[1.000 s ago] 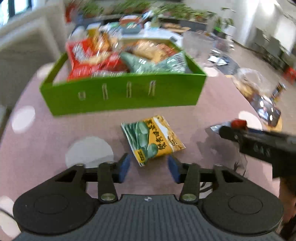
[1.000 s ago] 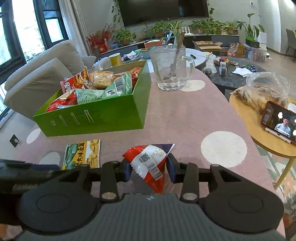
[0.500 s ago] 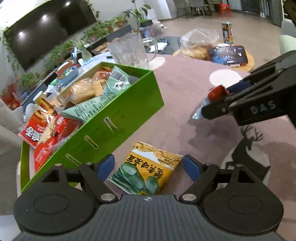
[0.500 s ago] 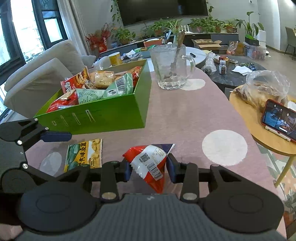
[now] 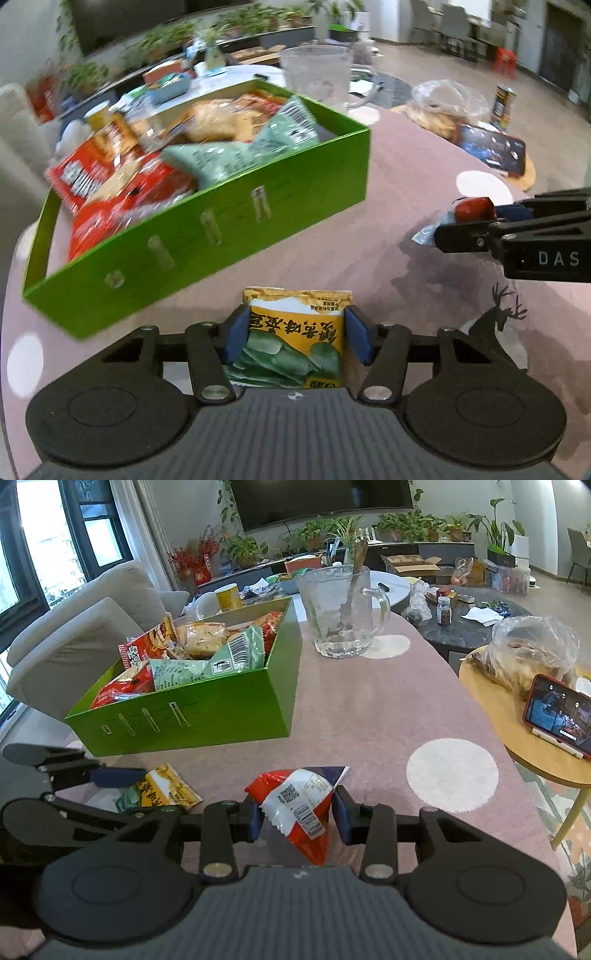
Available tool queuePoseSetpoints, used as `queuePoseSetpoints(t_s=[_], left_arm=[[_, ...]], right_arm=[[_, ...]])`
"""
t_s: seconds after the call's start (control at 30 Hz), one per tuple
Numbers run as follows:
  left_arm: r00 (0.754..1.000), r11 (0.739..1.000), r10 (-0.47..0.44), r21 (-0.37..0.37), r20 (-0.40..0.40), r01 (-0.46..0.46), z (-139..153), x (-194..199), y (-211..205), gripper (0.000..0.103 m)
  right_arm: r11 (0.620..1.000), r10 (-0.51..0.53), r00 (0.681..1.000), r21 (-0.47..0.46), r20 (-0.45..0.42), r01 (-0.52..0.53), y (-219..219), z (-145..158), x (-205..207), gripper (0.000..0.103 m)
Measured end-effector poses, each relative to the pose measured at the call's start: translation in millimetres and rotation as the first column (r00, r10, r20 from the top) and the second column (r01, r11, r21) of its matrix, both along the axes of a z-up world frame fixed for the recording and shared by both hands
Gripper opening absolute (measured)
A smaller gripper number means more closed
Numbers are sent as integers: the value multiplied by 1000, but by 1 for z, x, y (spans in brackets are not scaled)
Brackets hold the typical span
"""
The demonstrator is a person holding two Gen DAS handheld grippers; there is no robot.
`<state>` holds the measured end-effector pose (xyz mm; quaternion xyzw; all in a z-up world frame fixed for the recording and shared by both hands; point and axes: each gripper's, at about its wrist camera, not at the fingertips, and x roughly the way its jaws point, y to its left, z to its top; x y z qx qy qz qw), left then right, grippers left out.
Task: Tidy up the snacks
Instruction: 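Carry both held bags over the green box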
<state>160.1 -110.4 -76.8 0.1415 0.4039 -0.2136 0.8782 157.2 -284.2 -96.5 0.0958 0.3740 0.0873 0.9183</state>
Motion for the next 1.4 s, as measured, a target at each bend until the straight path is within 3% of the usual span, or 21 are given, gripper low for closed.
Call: queuePoseSetpoints(t_s=[0.1,0.2,0.3,0.37,0.4,0.5,0.73,1.03,1.4], left_arm=[[999,999,35,-10,0,-35,0,-6,7,55],[999,999,48,12,23,-48,-3,-12,7,73],[998,998,57,31,42,-58,-7,-16,6,76],[997,998,70,-5,31,-70,-8,-15,8,66],[997,996,75,-40,13,-75,-8,-15,11,51],[995,993,104,-56,-3,-104,-4,-14,15,47],[987,985,143,-108,80,-134,22,-35,28,47],[958,961,238,-181,160,-208,55,-50,60,47],[921,930,328,-246,211,-274,83,-24,88,47]], right_arm=[[1000,7,1000,-3,5,-7,4,2,-2,64],[1000,12,1000,-8,8,-12,8,5,-4,64],[1000,20,1000,-12,12,-20,12,8,-6,64],[1000,24,1000,-17,15,-24,14,10,-8,64],[1000,24,1000,-19,15,-24,14,11,-8,64],[999,25,1000,-24,19,-24,17,15,-10,64],[999,39,998,-35,46,-38,27,28,-17,64],[996,79,992,-41,101,-75,48,53,-24,64],[993,116,976,-52,185,-108,72,82,-4,64]])
